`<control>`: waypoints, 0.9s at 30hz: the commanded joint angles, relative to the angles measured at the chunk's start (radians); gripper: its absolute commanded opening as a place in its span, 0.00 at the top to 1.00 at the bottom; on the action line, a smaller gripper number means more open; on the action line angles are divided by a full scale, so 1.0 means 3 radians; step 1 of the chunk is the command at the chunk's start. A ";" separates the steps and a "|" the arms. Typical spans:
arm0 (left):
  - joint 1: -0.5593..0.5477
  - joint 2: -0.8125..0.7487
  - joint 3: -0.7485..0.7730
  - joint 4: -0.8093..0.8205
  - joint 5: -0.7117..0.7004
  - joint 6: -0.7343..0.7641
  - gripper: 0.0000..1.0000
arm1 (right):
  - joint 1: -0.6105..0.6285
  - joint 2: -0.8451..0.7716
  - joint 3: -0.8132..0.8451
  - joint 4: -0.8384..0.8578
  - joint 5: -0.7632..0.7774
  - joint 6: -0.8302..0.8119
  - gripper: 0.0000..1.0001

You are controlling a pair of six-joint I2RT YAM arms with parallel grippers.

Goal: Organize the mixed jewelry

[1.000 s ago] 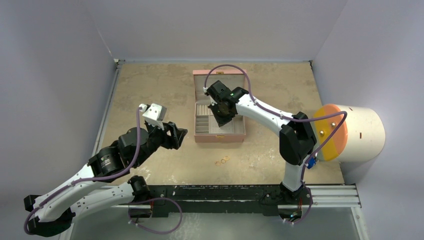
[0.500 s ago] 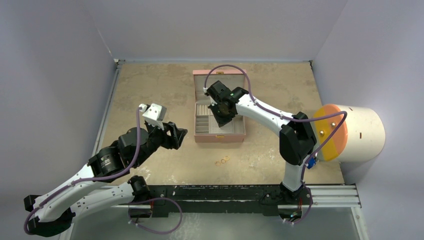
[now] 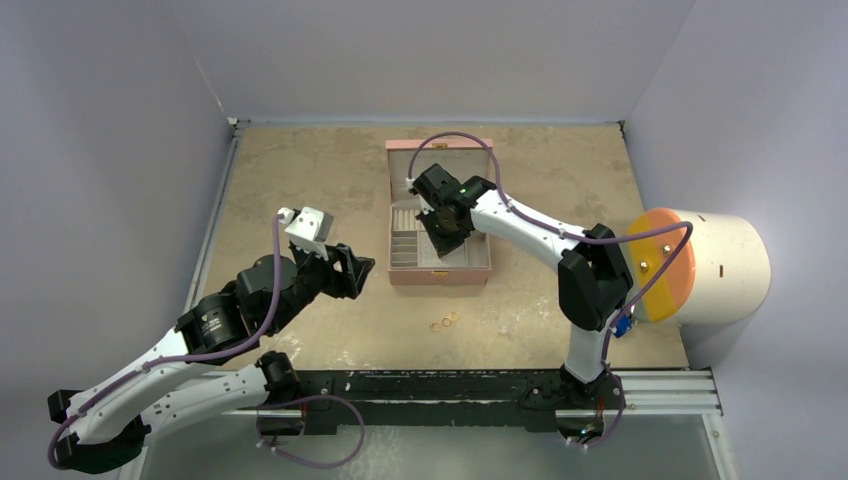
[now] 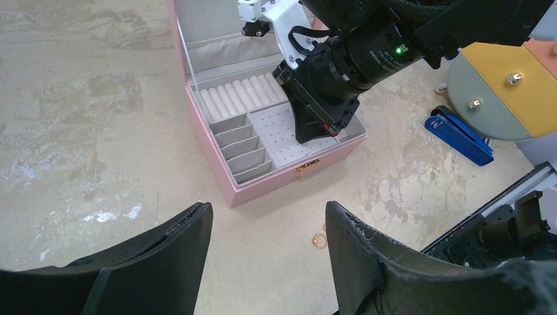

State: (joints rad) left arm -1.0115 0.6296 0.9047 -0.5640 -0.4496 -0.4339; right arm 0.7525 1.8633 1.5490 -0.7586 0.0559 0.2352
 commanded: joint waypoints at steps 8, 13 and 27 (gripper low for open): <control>-0.0019 -0.0018 0.0002 0.0076 0.0021 0.0025 0.37 | 0.0016 -0.0092 0.0044 0.0007 -0.0027 0.0024 1.00; -0.0018 -0.0024 0.0000 0.0072 0.0016 0.0025 0.37 | 0.0016 -0.0043 0.0018 -0.0017 -0.0072 0.0058 1.00; -0.0018 -0.0023 0.0000 0.0075 0.0016 0.0025 0.36 | 0.0016 0.0042 -0.0029 0.0077 -0.0062 0.0070 0.90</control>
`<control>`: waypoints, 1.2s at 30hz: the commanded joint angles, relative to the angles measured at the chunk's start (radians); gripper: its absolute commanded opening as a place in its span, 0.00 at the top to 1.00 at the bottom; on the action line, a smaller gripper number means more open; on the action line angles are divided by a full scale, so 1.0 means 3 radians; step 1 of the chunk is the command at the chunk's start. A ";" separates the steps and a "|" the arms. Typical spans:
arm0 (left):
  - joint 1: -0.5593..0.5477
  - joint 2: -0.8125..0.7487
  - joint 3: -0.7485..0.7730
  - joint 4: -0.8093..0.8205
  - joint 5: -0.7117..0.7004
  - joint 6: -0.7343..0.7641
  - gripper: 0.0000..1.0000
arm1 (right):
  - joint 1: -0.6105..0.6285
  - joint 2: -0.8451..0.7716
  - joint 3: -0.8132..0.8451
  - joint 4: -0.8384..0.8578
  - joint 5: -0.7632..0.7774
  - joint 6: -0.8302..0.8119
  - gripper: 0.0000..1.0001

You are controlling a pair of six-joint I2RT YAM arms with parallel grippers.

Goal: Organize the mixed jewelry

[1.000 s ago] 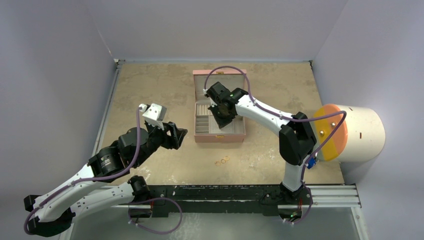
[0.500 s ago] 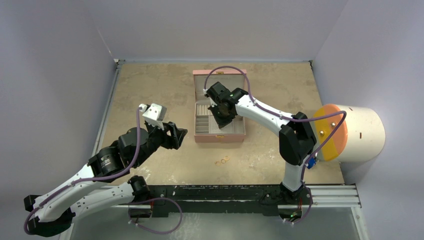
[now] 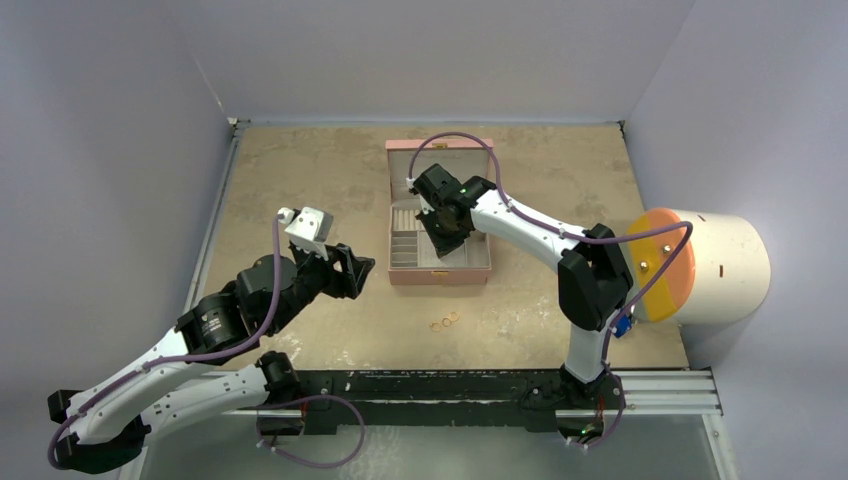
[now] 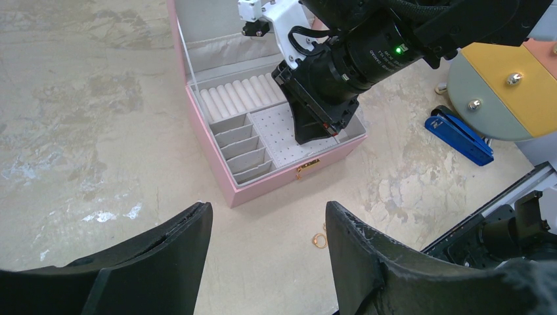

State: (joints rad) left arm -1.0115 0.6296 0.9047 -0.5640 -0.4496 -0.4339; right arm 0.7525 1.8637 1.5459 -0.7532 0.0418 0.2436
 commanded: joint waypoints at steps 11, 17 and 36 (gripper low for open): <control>-0.0018 -0.0027 0.0001 0.0075 0.0006 0.0030 0.36 | 0.0015 0.0081 0.0044 0.0155 0.0016 0.0090 0.88; -0.0018 -0.0028 -0.0001 0.0075 0.0005 0.0030 0.36 | 0.0015 0.0046 0.0061 0.0203 0.0069 0.0113 0.89; -0.0019 -0.0033 -0.0002 0.0075 0.0005 0.0025 0.36 | 0.0013 -0.0010 0.0136 0.0369 0.0176 0.0190 0.91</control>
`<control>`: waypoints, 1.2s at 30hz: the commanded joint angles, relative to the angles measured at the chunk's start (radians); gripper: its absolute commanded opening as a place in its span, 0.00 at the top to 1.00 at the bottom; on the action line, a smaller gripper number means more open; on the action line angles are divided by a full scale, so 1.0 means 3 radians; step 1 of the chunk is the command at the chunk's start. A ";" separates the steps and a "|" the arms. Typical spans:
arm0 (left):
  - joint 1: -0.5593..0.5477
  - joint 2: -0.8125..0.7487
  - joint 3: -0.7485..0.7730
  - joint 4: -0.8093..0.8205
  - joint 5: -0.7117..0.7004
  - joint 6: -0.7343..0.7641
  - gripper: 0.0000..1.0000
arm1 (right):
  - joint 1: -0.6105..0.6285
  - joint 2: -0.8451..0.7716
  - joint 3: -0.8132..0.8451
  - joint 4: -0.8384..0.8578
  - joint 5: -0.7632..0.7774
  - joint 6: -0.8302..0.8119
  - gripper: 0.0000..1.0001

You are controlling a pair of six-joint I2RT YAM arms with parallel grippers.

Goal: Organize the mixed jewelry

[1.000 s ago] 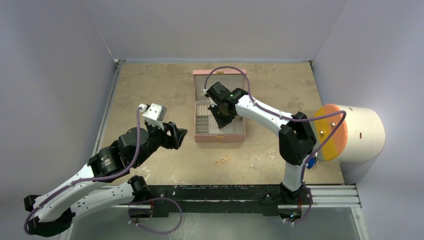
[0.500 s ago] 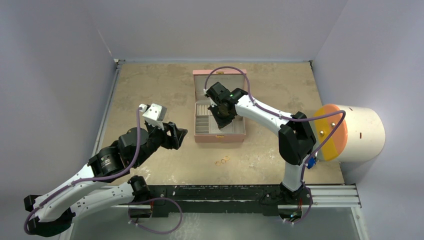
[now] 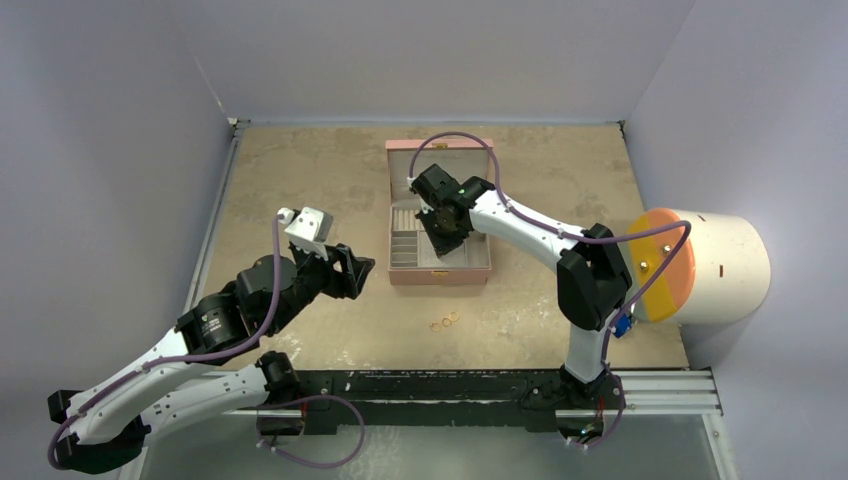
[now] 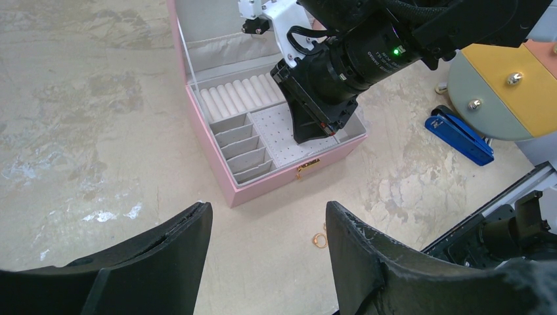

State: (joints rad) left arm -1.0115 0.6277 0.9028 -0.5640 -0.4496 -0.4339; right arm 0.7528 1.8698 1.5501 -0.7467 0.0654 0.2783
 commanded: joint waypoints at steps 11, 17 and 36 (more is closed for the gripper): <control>-0.0016 -0.0022 0.0007 0.0075 0.0005 0.0025 0.36 | 0.0012 -0.0057 0.0095 0.0449 0.0143 0.0120 0.93; -0.0018 -0.0034 0.0006 0.0075 0.0000 0.0021 0.36 | 0.0016 -0.0086 0.0094 0.0523 0.0157 0.0150 0.94; -0.0018 -0.0017 0.0010 0.0075 0.0005 0.0020 0.36 | 0.0016 -0.0422 -0.0220 0.0592 0.0183 0.0196 1.00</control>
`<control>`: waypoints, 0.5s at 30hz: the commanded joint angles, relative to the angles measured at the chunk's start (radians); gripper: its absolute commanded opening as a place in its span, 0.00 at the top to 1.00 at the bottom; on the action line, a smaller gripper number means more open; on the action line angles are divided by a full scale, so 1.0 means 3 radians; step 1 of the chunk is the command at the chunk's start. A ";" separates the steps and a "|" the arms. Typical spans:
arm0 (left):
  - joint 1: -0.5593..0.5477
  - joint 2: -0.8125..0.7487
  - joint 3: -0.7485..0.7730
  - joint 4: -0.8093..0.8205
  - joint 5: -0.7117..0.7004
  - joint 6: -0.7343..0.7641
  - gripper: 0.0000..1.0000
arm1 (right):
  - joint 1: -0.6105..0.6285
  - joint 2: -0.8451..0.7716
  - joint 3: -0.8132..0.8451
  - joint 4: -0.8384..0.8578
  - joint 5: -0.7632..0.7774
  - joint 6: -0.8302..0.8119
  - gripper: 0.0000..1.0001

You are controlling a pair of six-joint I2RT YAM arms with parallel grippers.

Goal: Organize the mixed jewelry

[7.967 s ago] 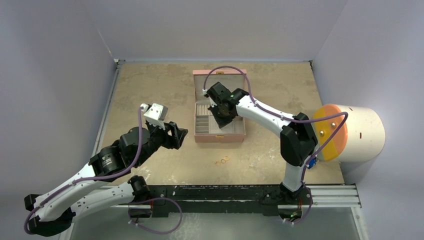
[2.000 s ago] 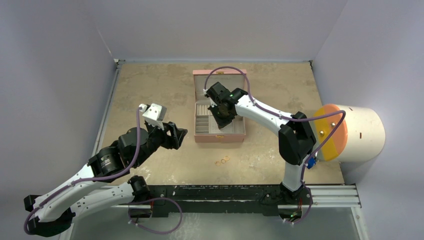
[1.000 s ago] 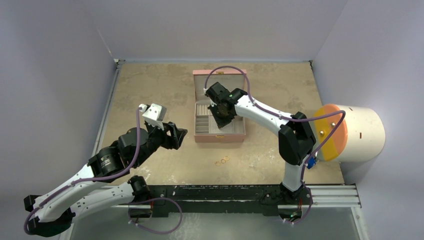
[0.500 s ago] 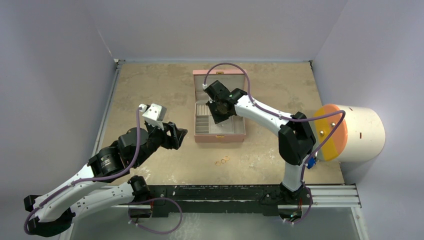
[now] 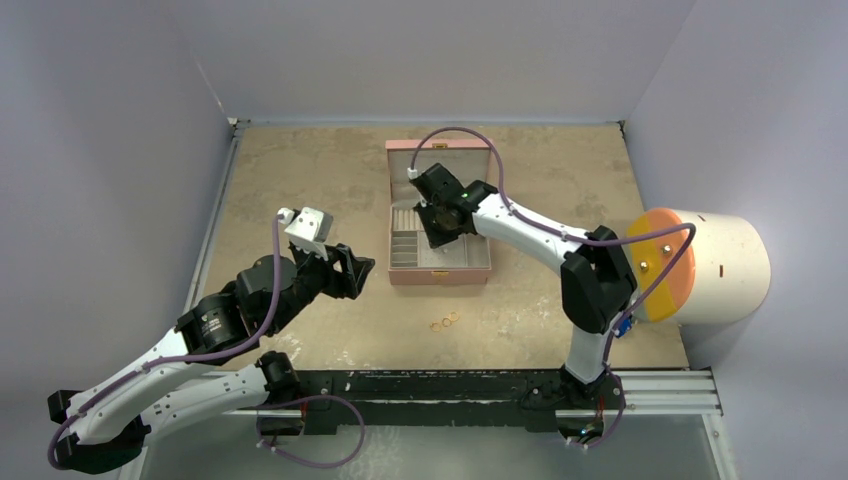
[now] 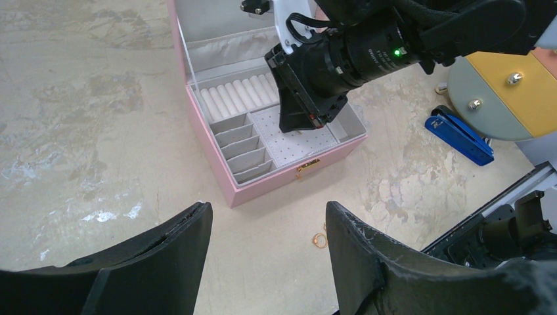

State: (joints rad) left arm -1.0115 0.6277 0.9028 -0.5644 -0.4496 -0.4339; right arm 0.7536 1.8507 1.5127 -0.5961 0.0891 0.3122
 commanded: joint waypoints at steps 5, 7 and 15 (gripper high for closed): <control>-0.0019 -0.0007 0.0008 0.0079 0.0011 0.0020 0.36 | 0.0013 -0.0605 -0.0361 0.0284 0.0125 0.0172 1.00; -0.0018 -0.0002 0.0006 0.0086 0.0011 0.0020 0.36 | 0.0011 -0.0692 -0.0522 0.0475 0.0101 0.0216 1.00; -0.0018 0.0028 0.0008 0.0079 0.0016 0.0020 0.36 | 0.0010 -0.0840 -0.0971 0.1095 0.0000 0.0365 1.00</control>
State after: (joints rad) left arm -1.0115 0.6327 0.9028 -0.5644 -0.4496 -0.4339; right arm 0.7536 1.6329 1.2629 -0.3927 0.0914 0.3813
